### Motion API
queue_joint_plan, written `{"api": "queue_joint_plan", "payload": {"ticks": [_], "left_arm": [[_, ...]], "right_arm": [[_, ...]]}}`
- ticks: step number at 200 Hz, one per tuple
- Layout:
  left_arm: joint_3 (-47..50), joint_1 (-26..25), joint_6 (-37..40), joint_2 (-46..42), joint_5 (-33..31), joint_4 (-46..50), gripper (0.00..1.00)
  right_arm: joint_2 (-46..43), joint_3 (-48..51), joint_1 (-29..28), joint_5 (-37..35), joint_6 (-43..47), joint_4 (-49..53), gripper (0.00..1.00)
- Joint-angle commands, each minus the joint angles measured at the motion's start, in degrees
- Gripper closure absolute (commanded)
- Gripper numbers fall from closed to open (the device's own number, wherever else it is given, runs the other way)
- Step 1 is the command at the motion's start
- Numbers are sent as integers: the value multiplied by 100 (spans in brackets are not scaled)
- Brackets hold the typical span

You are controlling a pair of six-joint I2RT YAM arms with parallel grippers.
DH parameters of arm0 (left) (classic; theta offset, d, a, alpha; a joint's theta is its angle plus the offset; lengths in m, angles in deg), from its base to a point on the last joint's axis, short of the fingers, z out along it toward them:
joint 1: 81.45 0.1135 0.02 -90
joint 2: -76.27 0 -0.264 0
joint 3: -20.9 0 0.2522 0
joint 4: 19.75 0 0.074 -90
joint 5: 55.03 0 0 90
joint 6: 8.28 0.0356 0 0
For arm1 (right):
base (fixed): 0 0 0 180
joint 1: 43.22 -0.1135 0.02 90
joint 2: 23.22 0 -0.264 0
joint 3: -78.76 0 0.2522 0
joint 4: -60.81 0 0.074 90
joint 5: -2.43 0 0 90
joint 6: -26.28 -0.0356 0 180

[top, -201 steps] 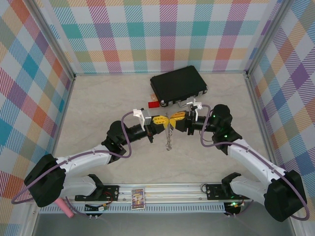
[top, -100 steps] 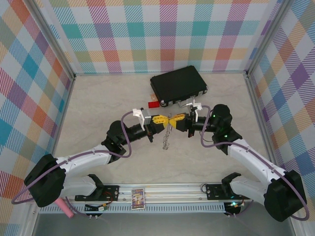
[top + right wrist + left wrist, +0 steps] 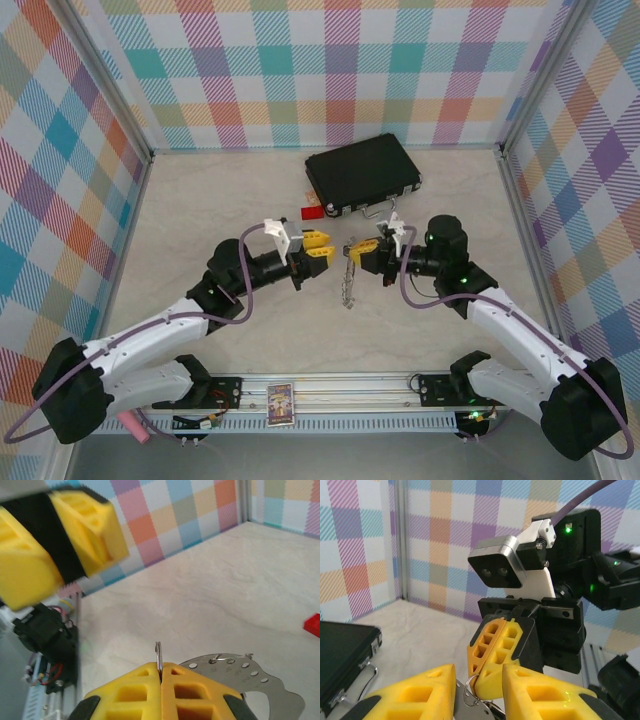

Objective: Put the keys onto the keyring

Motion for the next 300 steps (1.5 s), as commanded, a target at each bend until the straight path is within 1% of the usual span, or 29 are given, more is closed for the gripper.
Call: {"api": "queue_joint_plan", "payload": {"ticks": [1,8,54,74,103,137,169,206,275,300], "left_arm": [[-560,38,631,-92,106,1716,71],[-675,38,783,-68,93,2083,71],[-1444,45,1884,350,111,4001,76],[-1676,42,2337,605,166,4546,79],[-1987,38,2744,923,351,5137,80],[-1986,39,2879,1054,503,5078,80],[-1875,47,2884,1005,425,4890,81],[-1825,53,2989,945,336,4858,82],[-1720,58,3047,899,486,4761,83],[-1667,51,3046,902,418,4670,82]], "right_arm": [[35,-220,-114,-375,780,336,100],[47,-214,-165,-465,957,366,100],[124,-259,-482,-734,1319,568,100],[128,-272,-594,-760,1419,637,100],[213,-372,-780,-874,1616,866,100],[339,-455,-870,-875,1703,983,100],[393,-493,-912,-831,1751,1034,100],[505,-595,-1015,-960,1874,1218,100],[384,-564,-1156,-928,1958,1219,100],[374,-564,-1204,-902,1975,1232,100]]}}
